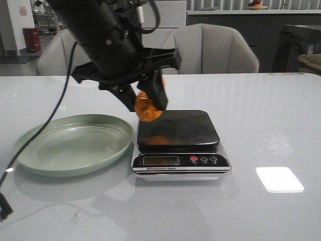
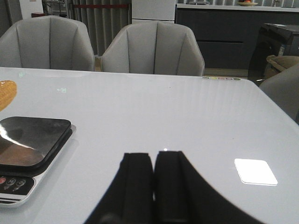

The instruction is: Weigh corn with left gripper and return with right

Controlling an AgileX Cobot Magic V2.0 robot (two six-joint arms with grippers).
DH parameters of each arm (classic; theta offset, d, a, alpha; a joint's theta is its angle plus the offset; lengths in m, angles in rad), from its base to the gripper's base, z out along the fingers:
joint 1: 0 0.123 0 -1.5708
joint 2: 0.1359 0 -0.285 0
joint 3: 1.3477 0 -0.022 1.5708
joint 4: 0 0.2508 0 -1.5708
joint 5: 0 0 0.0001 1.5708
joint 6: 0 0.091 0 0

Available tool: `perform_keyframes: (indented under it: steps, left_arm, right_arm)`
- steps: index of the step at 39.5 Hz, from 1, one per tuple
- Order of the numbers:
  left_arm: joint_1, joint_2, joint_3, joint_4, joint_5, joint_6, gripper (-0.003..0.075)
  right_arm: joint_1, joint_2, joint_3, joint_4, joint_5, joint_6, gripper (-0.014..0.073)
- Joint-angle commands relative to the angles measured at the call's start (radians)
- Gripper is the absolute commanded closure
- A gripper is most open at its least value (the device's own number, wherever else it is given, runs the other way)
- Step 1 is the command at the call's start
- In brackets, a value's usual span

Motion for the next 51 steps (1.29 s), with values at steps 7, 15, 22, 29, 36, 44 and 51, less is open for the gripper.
perform_keyframes:
  steps: [7, 15, 22, 29, 36, 44, 51]
  left_arm:
    - [-0.052, 0.036, -0.105, -0.074, -0.039, -0.009, 0.0594]
    - [-0.060, 0.072, -0.109, -0.094, -0.031, -0.009, 0.0386]
    - [-0.060, 0.078, -0.109, -0.097, -0.025, -0.009, 0.0209]
    - [-0.060, 0.018, -0.109, -0.070, -0.017, 0.000, 0.0221]
    - [-0.060, -0.091, -0.066, -0.034, -0.014, 0.001, 0.0267]
    - [-0.060, -0.279, 0.092, 0.015, -0.047, 0.001, 0.0293]
    - [-0.060, -0.460, 0.257, 0.015, -0.094, 0.053, 0.0293]
  right_arm:
    - [-0.004, -0.020, 0.011, -0.010, -0.077, -0.008, 0.0447]
    - [-0.004, -0.020, 0.011, -0.010, -0.077, -0.008, 0.0447]
    - [-0.004, -0.020, 0.011, -0.010, -0.077, -0.008, 0.0447]
    - [-0.004, -0.020, 0.011, -0.010, -0.077, -0.008, 0.0447]
    - [-0.004, -0.020, 0.011, -0.010, -0.077, -0.008, 0.0447]
    - [-0.004, -0.020, 0.011, -0.010, -0.077, -0.008, 0.0447]
    - [-0.004, -0.020, 0.011, -0.010, -0.077, -0.008, 0.0447]
